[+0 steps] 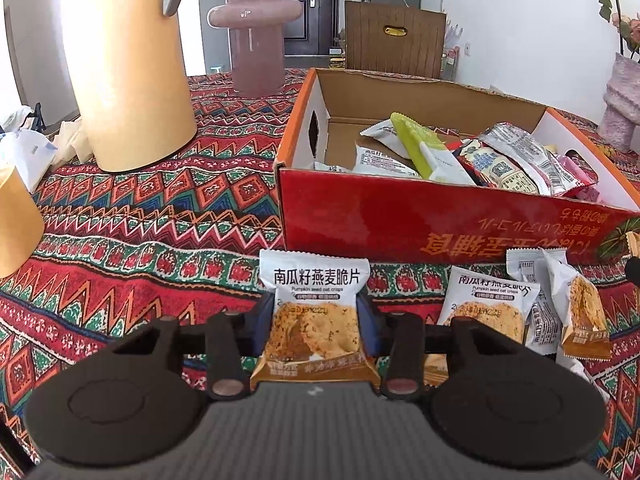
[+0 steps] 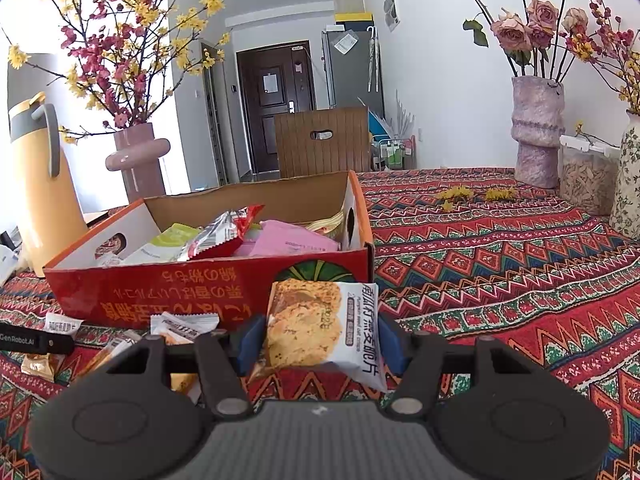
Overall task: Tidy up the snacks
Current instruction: 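Grasp another pumpkin seed oat crisp packet with the left gripper while the right gripper holds its packet, then lift both held packets and carry them over the cardboard box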
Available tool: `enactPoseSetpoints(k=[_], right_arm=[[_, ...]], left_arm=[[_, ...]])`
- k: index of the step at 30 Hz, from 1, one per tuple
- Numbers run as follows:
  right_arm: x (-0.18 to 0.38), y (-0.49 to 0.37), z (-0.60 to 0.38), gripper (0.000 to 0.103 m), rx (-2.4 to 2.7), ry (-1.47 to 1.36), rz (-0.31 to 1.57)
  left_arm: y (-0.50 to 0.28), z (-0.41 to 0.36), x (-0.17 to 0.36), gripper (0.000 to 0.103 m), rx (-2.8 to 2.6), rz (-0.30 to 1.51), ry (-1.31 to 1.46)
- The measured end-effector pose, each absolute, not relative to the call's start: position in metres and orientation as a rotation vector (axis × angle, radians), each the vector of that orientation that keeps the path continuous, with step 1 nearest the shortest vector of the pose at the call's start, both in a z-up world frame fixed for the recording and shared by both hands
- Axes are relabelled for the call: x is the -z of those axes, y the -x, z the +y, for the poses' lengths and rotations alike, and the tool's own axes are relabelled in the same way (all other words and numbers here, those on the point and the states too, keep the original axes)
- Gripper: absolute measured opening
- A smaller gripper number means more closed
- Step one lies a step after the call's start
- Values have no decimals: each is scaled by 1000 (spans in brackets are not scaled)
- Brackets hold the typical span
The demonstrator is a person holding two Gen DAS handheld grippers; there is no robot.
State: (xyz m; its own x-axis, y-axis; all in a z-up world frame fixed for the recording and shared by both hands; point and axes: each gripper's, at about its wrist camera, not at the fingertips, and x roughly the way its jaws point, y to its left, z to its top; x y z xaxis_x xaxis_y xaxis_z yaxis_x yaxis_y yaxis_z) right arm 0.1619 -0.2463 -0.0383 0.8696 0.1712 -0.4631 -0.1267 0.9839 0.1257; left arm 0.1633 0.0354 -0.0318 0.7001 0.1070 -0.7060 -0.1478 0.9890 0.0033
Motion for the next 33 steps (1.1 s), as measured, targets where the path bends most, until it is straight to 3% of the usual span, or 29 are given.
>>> enactPoseSetpoints(k=[33], right_arm=[[-19,-163,-223,59,-234,-38,316]], left_arm=[[-144,16,-50,44,0,520,80]])
